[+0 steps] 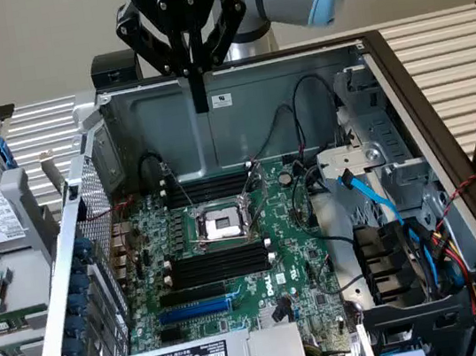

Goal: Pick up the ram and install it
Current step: 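Reach for the ram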

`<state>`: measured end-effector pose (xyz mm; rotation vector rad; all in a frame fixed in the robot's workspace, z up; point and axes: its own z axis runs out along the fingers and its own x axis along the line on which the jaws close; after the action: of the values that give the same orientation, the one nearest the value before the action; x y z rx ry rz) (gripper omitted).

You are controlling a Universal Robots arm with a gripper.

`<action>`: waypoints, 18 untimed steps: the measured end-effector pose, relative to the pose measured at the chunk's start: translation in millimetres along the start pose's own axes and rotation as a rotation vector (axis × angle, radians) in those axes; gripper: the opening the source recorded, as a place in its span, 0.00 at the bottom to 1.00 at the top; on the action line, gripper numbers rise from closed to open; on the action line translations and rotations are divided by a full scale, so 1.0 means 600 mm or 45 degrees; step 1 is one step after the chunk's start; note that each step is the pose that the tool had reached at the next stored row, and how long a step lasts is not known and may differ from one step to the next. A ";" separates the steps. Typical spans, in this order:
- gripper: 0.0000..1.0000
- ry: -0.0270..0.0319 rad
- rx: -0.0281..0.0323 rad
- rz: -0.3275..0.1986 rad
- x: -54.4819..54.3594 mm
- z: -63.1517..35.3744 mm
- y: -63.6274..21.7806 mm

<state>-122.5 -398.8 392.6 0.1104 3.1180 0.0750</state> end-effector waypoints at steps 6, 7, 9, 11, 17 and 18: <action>0.11 0.0000 0.0000 0.000 0.000 0.000 0.000; 0.11 0.0000 0.0000 0.000 0.000 0.000 0.000; 0.11 0.0000 0.0000 0.000 0.000 0.000 0.000; 0.11 0.0000 0.0000 0.000 0.000 0.000 0.000; 0.11 0.0152 0.0004 0.001 0.039 -0.001 -0.003; 0.11 0.0183 0.0006 0.001 0.046 -0.001 -0.003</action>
<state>-150.2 -398.8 392.5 0.1115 3.1324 0.0754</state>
